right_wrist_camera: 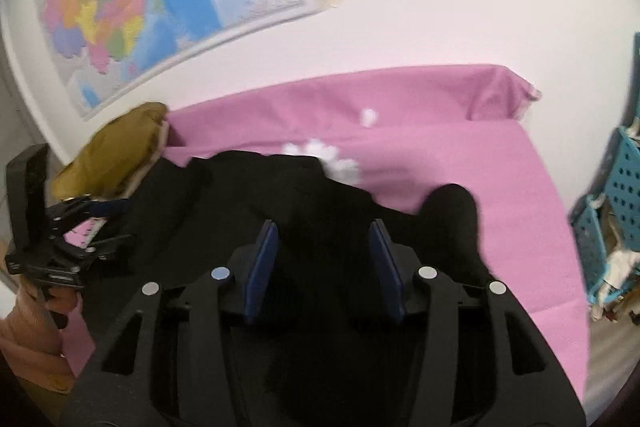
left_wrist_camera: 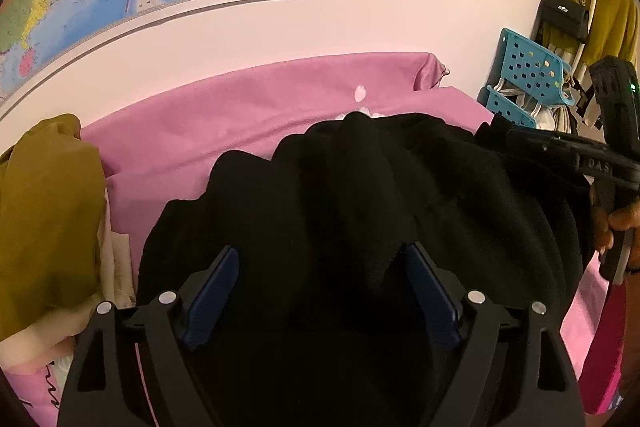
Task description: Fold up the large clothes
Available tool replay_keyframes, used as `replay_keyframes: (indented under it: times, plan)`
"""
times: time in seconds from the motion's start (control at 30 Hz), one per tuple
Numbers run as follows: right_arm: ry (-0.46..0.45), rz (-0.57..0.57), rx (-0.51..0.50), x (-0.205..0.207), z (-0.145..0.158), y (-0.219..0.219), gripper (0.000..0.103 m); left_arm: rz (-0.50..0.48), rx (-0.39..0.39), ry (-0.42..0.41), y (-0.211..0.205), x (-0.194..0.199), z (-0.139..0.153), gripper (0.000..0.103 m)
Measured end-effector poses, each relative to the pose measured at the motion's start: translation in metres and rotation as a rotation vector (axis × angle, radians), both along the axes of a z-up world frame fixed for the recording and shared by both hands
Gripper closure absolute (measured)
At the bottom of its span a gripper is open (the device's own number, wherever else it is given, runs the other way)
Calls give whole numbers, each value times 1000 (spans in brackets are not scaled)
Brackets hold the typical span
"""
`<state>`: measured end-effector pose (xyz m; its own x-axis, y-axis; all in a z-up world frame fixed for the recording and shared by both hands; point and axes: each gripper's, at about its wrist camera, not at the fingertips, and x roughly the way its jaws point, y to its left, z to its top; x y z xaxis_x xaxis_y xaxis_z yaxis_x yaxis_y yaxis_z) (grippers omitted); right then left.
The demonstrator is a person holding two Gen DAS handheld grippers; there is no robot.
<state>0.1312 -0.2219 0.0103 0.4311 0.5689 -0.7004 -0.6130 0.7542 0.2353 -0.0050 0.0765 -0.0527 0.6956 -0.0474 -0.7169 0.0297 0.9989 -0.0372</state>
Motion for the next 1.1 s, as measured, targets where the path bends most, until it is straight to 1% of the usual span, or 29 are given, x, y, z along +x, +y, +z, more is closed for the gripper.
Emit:
replay_keyframes:
  times: [0.03, 0.07, 0.1, 0.13, 0.2, 0.23, 0.27, 0.3, 0.37, 0.4, 0.43, 0.47, 0.53, 0.6, 0.63, 0.7, 0.8, 0.87, 0.9, 0.97, 1.0, 1.03, 1.1]
  plan:
    - [29, -5, -40, 5, -7, 1, 55, 2, -2, 2, 1, 0, 0, 20]
    - [36, -10, -81, 7, -13, 4, 54, 6, -3, 4, 1, 0, -1, 19]
    - [34, -17, -122, 8, -19, 7, 48, 5, -4, 4, 2, 0, -2, 18]
    - [35, -15, -159, 8, -26, 11, 46, 4, -6, 4, 2, 0, -3, 17]
    - [27, 14, -220, 6, -37, 20, 42, 5, -4, 13, 1, 0, -5, 13]
    - [8, 25, -246, 3, -39, 24, 43, 7, 0, 16, 0, 0, -7, 12]
    - [2, 36, -257, 2, -41, 26, 48, 6, 7, 19, -1, 0, -9, 12]
    - [11, 53, -254, 1, -43, 26, 62, 6, 15, 20, -2, -1, -10, 12]
    - [-8, 50, -268, 0, -44, 28, 84, 4, 27, 20, -5, -1, -12, 10]
    - [-17, 46, -269, 0, -42, 27, 100, 6, 29, 20, -6, -1, -12, 10]
    - [-3, 38, -223, 2, -38, 21, 100, 6, 30, 19, -6, -2, -13, 10]
    - [-18, 16, -203, 1, -32, 17, 100, 6, 30, 18, -6, -2, -13, 10]
    - [-58, -31, -161, 1, -19, 6, 100, 10, 17, 16, -4, -3, -13, 9]
    - [-109, -81, -97, 1, -1, -8, 100, 17, 12, 19, -2, -4, -12, 7]
    - [-121, -92, -88, 2, 2, -9, 100, 21, 11, 22, -2, -3, -12, 7]
    - [-116, -106, -88, 9, 3, -9, 100, 26, 10, 25, -2, -2, -12, 7]
    - [-75, -115, -168, 20, -19, 4, 98, 35, 10, 22, -2, -1, -12, 7]
    - [-32, -110, -213, 24, -30, 11, 89, 49, 2, 18, 1, -2, -11, 7]
    - [-32, -128, -213, 23, -30, 10, 87, 54, 1, 14, 2, -3, -10, 7]
    - [-68, -142, -157, 13, -18, 5, 72, 61, -10, 2, 7, -6, -7, 8]
    - [-88, -145, -133, 6, -11, 3, 63, 63, -15, -9, 9, -9, -4, 8]
    - [-117, -128, -98, -5, 0, 3, 62, 67, -16, -18, 11, -11, -3, 8]
    - [-126, -50, -39, -19, 11, 8, 61, 74, -14, -26, 15, -13, 0, 8]
